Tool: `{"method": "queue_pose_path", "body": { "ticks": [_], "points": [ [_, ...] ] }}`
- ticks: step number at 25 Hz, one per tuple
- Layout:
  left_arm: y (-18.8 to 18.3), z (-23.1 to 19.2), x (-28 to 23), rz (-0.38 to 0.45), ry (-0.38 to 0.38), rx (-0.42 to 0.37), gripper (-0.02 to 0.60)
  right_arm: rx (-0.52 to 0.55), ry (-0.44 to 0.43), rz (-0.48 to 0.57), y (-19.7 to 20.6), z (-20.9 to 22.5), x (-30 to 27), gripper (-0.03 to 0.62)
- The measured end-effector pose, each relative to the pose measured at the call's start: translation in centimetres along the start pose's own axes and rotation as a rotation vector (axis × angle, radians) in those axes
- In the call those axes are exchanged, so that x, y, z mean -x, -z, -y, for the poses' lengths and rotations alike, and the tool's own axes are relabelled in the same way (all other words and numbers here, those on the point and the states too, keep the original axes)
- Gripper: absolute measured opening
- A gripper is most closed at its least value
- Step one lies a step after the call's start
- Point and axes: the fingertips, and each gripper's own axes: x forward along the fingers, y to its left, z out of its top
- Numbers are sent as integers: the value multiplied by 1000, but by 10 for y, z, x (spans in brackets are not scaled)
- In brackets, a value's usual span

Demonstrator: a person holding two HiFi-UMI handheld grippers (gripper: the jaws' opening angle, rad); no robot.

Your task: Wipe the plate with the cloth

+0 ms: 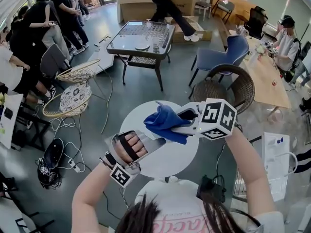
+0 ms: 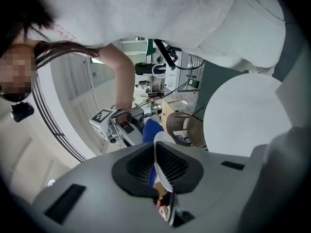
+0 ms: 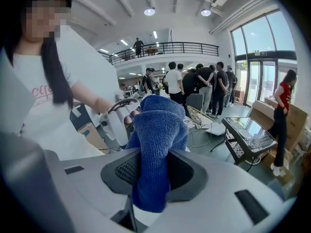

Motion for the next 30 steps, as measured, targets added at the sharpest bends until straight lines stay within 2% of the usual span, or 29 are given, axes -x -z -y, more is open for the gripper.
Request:
{"method": "queue_pose_path", "body": {
  "ticks": [7,11,15,19,21,23,27,30],
  "points": [
    [-5,-1,6,22,8,-26,20,62,85,-138,26,38,-18,133],
    [-11,-3,6,43,8,-27,21,39,104,-178,43,56,-26,133],
    [-10,-3,6,31,7,-9,23,-17,157,-173,55,75,-31,133],
    [-3,-6,10,-5,-11,38,23,-110,280,-94,59,100,-25,133],
    [4,-12,12,-36,-39,101,21,-139,355,-47,59,108,-11,133],
    [14,-21,14,-68,-75,214,21,-149,424,0,57,112,6,133],
    [41,-41,16,-125,-177,515,21,-181,550,160,42,108,46,133],
    [66,-47,17,-172,-264,770,21,-191,635,276,29,94,72,133]
  ]
}}
